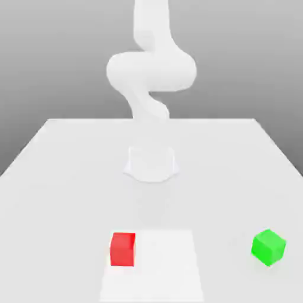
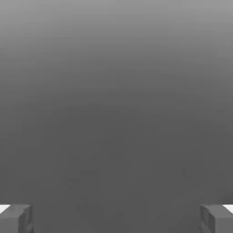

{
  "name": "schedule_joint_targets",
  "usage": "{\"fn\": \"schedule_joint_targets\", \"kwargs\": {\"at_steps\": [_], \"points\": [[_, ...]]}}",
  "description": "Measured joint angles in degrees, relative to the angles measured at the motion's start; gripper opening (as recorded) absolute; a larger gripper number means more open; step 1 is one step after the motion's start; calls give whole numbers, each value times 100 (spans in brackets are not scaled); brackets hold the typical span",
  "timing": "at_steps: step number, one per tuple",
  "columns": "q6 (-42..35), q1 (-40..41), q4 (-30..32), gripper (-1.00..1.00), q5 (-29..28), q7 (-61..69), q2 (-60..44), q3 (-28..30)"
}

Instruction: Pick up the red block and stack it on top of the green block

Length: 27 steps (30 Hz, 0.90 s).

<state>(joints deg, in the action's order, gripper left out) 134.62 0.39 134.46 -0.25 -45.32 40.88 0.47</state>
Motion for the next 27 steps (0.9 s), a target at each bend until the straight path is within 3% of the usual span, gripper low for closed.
{"fn": "schedule_joint_targets", "kwargs": {"at_steps": [19,26,27], "points": [[2288,271,2125,0,35,584,-4010,504],[3453,539,2093,0,329,838,-5465,200],[3552,563,2076,-100,349,853,-5581,172]]}}
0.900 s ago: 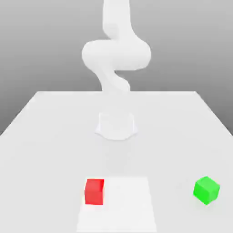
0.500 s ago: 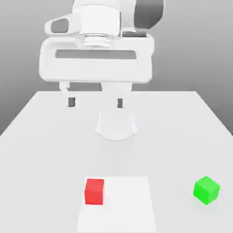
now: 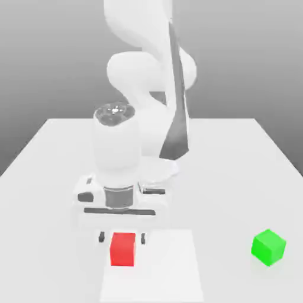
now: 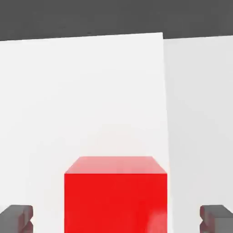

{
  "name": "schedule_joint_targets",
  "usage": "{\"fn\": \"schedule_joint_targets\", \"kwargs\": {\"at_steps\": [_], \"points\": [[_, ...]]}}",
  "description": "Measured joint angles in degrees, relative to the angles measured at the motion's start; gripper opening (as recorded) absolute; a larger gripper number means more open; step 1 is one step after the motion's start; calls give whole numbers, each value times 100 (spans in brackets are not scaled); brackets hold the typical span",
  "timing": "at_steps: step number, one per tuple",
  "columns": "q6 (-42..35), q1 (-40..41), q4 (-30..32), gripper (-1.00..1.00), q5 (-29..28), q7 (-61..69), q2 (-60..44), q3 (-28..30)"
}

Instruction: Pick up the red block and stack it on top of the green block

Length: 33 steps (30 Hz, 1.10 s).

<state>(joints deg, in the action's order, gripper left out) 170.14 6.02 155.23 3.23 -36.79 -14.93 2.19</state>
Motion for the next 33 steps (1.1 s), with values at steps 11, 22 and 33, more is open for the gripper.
{"fn": "schedule_joint_targets", "kwargs": {"at_steps": [11,22,33], "points": [[-616,-46,107,-100,-179,-134,721,86],[-1836,-2477,-660,-100,-435,-863,1167,-1128],[-1102,-3128,-974,100,-955,-1407,103,-1160]]}}
